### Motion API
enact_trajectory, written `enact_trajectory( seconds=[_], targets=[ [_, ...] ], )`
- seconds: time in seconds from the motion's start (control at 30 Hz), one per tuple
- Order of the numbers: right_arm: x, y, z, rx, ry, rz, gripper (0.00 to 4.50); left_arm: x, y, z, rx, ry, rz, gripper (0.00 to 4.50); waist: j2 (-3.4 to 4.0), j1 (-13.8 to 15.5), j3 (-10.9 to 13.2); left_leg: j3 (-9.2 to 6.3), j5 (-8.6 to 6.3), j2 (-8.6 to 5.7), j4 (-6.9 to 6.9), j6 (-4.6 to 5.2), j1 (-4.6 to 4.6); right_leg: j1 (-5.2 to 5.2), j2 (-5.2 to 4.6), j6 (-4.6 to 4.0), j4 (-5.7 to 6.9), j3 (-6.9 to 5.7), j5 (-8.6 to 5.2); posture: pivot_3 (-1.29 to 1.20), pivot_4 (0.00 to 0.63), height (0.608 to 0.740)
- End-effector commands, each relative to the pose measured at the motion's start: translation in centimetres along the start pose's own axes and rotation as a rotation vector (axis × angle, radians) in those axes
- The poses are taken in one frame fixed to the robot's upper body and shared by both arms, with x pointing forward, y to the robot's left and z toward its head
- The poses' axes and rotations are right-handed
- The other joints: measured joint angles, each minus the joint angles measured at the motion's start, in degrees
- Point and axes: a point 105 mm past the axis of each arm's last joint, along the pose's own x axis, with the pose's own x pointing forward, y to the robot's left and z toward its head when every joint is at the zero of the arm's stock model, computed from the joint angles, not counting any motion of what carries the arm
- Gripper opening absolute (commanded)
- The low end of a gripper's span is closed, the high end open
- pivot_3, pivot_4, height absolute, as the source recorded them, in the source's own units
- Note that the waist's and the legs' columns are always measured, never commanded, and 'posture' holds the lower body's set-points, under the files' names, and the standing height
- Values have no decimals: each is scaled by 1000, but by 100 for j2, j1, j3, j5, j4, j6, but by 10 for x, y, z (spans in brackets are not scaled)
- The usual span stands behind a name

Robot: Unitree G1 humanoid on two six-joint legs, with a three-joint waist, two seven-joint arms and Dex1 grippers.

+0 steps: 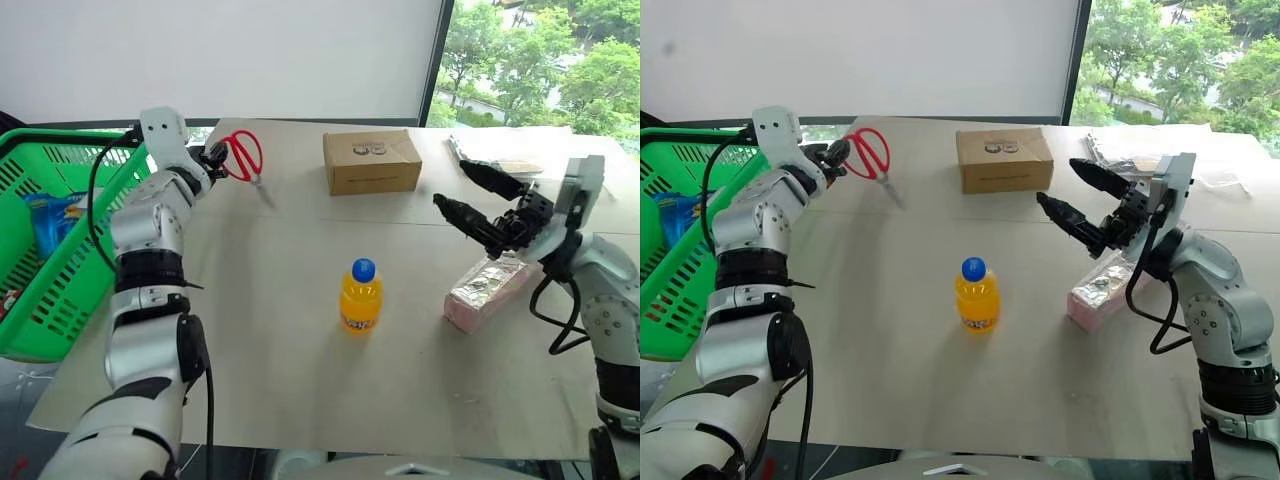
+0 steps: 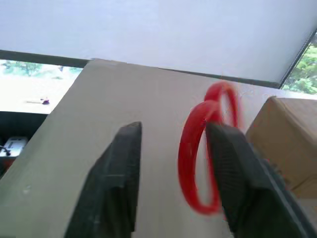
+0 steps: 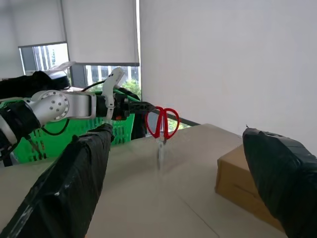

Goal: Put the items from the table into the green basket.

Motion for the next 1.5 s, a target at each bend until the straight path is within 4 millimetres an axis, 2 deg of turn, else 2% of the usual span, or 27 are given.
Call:
enact_trajectory(
  seconds=[0.03,0.07,0.13,0.3,0.4,0.5,0.53,0.6,0.67,0.8,0.93,1.27,1.5],
  targets=[
    [-1,1,8,-53,-29,-9,4500,0,6,15,-3,-55,5,4302,0,-14,0,4,0,-2,-1,0,0,-2,-1,2,0,4,1,3,0,724],
    [-2,0,7,-57,-26,-15,4500,-1,7,15,8,-57,0,4462,0,-16,0,6,0,-1,-1,0,0,-2,-2,2,0,5,1,3,0,724],
    [-6,-2,5,-61,-17,-36,4500,-4,8,16,4,-67,-30,4462,0,-11,0,5,0,-1,-1,0,-6,-8,-2,2,1,3,1,3,0,724],
    [-22,-2,-2,-64,24,-65,4500,-34,-18,13,-14,-83,-343,4462,3,-56,-2,12,-1,3,0,2,-1,-9,-3,2,9,9,1,-15,0,724],
    [-31,-2,-6,-70,59,-71,4500,-80,-39,-7,104,17,-647,4462,2,-159,-2,12,-1,4,5,1,1,-8,-6,2,21,10,1,-22,0,724],
    [-39,2,-10,-73,98,-52,4500,-120,-29,-38,293,224,-800,4462,4,-240,-3,21,-6,5,4,10,19,-8,-5,0,42,20,0,-16,0,724],
    [-40,3,-11,-74,109,-45,4500,-127,-26,-42,313,267,-825,4462,5,-268,-2,20,-11,5,3,19,23,-7,-4,-2,45,18,-2,-4,0,724],
    [-42,8,-17,-69,139,-20,4500,-167,-42,-50,327,360,-1066,4462,10,-291,-4,14,-6,7,5,14,28,-7,-1,-5,63,15,-4,5,0,724],
    [-45,16,-25,-33,190,38,4500,-184,-64,-57,356,347,-1205,4462,18,-280,-4,20,-5,8,8,14,43,-3,-1,-6,74,18,-6,10,0,724],
    [-67,41,-41,38,353,262,4500,-193,-94,-82,393,384,-1321,4462,32,-119,-2,20,9,0,24,38,66,33,8,-3,68,12,-8,17,0,724],
    [-81,45,-46,50,431,327,4500,-190,-116,-100,422,383,-1365,4462,31,-136,-2,29,9,2,24,39,114,82,27,11,61,24,-22,7,0,724],
    [-84,61,-48,111,445,328,4500,-165,-140,-117,373,341,-1362,4462,29,-164,-4,19,9,9,22,38,110,76,58,6,65,35,-11,-37,0,724],
    [-81,62,-48,107,443,312,4500,-167,-157,-125,304,327,-1428,4462,27,-191,-4,25,9,9,24,38,112,76,57,15,64,42,-15,-56,0,724]
  ],
)
